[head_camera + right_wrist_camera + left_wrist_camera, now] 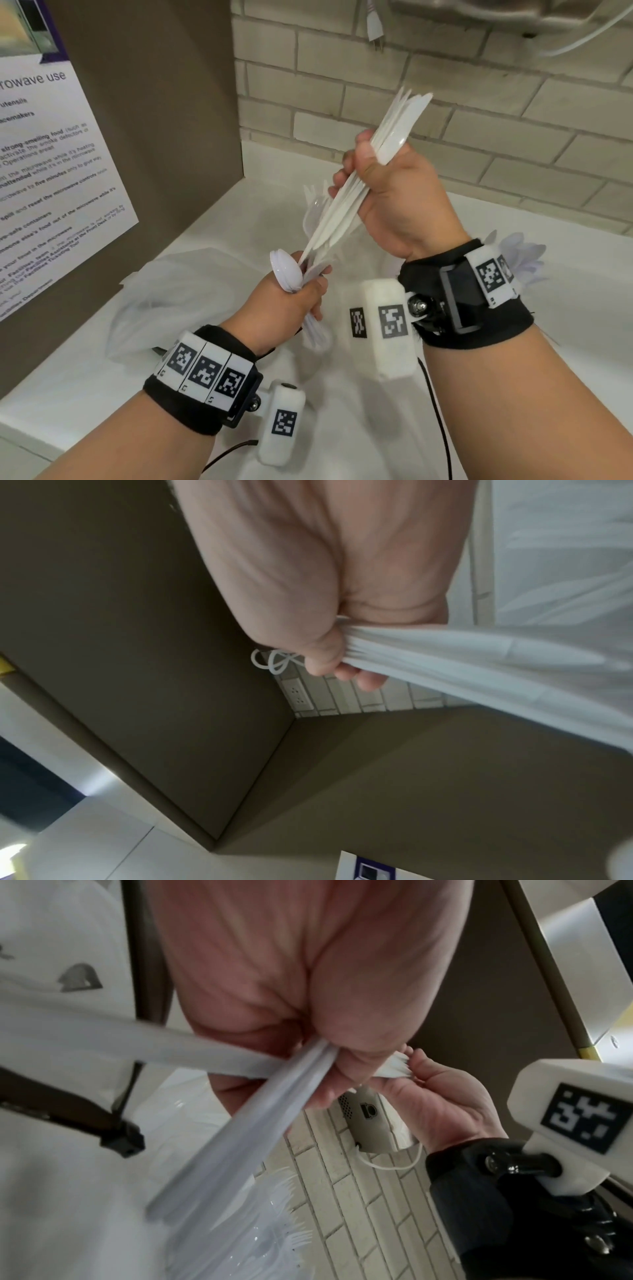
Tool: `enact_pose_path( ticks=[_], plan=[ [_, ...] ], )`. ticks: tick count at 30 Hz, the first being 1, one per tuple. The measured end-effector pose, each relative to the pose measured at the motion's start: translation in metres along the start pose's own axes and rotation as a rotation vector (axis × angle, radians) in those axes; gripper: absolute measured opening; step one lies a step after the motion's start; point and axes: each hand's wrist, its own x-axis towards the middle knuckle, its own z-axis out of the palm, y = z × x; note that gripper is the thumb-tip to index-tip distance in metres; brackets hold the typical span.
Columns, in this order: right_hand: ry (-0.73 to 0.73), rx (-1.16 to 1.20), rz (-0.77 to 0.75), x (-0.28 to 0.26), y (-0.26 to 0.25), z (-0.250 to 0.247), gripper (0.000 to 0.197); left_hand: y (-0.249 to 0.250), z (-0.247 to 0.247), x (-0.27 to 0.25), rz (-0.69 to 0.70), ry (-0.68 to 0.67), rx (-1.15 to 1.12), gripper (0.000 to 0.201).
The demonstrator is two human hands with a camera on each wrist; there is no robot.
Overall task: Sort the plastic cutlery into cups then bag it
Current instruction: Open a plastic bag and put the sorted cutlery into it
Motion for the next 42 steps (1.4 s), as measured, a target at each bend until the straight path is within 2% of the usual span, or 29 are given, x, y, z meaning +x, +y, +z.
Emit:
enact_pose_path(
  ticks=[1, 4, 7, 9, 12, 16, 19, 22, 27, 33, 35, 39, 42],
  plan=[
    [0.016, 0.016, -0.037, 0.003, -0.005, -0.002, 0.013, 0.0, -0.001, 0.0, -0.006, -0.005, -0.035, 0.007],
    [0.097, 0.02, -0.203, 0.02, -0.017, -0.01, 0.009, -0.001, -0.002, 0.001, -0.068, 0.038, -0.151, 0.015],
    [0.192, -0.189, -0.351, 0.038, -0.011, -0.018, 0.007, -0.001, -0.002, 0.004, -0.128, 0.112, -0.271, 0.014],
    [0.238, -0.368, -0.362, 0.048, 0.003, -0.023, 0.01, -0.002, -0.004, 0.007, -0.134, 0.145, -0.3, 0.011],
    [0.285, -0.586, -0.294, 0.059, 0.03, -0.031, 0.011, -0.003, -0.009, 0.008, -0.126, 0.16, -0.304, 0.012],
    [0.332, -0.608, -0.183, 0.068, 0.067, -0.042, 0.011, -0.003, -0.012, 0.01, -0.105, 0.146, -0.31, 0.013],
    [0.31, -0.673, 0.011, 0.077, 0.094, -0.053, 0.014, -0.002, -0.012, 0.011, -0.101, 0.145, -0.299, 0.013],
    [0.27, -0.767, 0.173, 0.081, 0.102, -0.064, 0.031, -0.001, -0.011, 0.011, -0.104, 0.144, -0.305, 0.014],
    [0.258, -0.704, 0.152, 0.085, 0.089, -0.072, 0.044, -0.002, -0.01, 0.012, -0.111, 0.142, -0.315, 0.013],
    [0.33, -0.705, 0.068, 0.07, 0.063, -0.071, 0.035, -0.002, -0.008, 0.013, -0.102, 0.103, -0.318, 0.015],
    [0.293, -0.616, 0.058, 0.053, 0.056, -0.06, 0.03, -0.002, -0.008, 0.013, -0.107, 0.102, -0.342, 0.014],
    [0.01, -0.502, 0.154, 0.014, 0.048, -0.036, 0.015, 0.001, -0.004, 0.013, -0.136, 0.083, -0.41, 0.023],
    [-0.089, -0.478, 0.19, -0.005, 0.051, -0.029, 0.028, 0.006, -0.003, 0.014, -0.166, 0.041, -0.478, 0.03]
  ],
)
